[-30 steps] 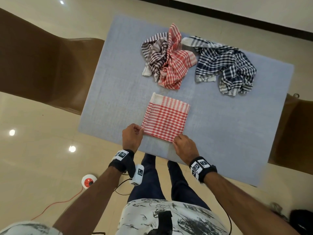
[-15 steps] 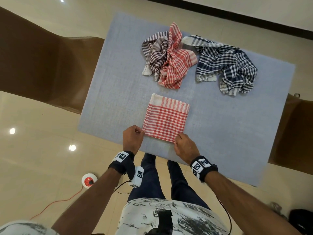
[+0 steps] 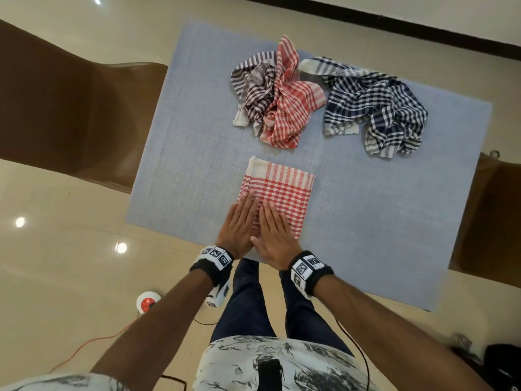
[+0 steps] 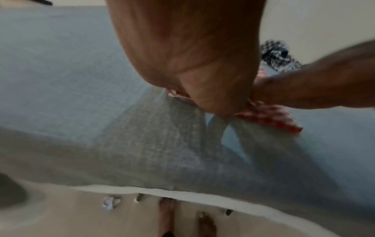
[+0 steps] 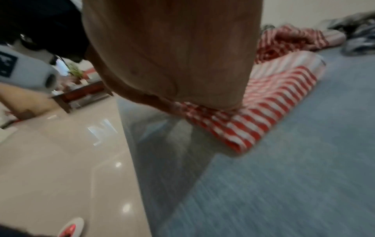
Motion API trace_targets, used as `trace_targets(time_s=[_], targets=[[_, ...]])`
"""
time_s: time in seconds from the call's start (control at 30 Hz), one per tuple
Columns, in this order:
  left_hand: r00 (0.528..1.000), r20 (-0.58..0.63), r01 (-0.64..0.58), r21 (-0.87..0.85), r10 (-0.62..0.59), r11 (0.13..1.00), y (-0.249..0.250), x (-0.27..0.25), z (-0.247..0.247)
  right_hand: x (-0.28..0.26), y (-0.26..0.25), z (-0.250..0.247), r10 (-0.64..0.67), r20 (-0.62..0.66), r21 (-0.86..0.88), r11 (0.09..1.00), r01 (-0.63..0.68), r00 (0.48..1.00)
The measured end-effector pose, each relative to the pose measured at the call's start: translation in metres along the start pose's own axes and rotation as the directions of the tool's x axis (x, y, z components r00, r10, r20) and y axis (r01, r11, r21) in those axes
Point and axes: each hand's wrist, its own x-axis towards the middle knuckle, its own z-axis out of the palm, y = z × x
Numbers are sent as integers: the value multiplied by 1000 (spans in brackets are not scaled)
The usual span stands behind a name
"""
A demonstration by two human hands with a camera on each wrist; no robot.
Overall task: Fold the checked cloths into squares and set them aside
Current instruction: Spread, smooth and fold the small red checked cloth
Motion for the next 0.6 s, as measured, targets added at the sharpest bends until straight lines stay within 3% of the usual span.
trace_targets(time_s=[0.13,0.2,0.3,0.4,0.53,0.6], targets=[[997,74,-13,-8,13,1000,-17,0,3,-6,52,6,-106,126,-106,987,120,986],[996,87,-15,-14,16,1000,-17,1,4,-12,79,-5,-105,116,-150,981,122,988],[994,110,-3,6,3,1000,-15,2,7,-11,107,-24,53,42,-142,989,-47,998],[992,124,-3,9,2,1000,-16,1,10,11,95,-42,172,-47,-55,983,-174,984],[994,109,-3,19,1,1000,-16,2,8,56,45,-41,-75,-10,-109,991,74,997],[995,104,-7,21,5,1000,-15,3,8,71,44,-30,-89,49,-149,984,95,995]])
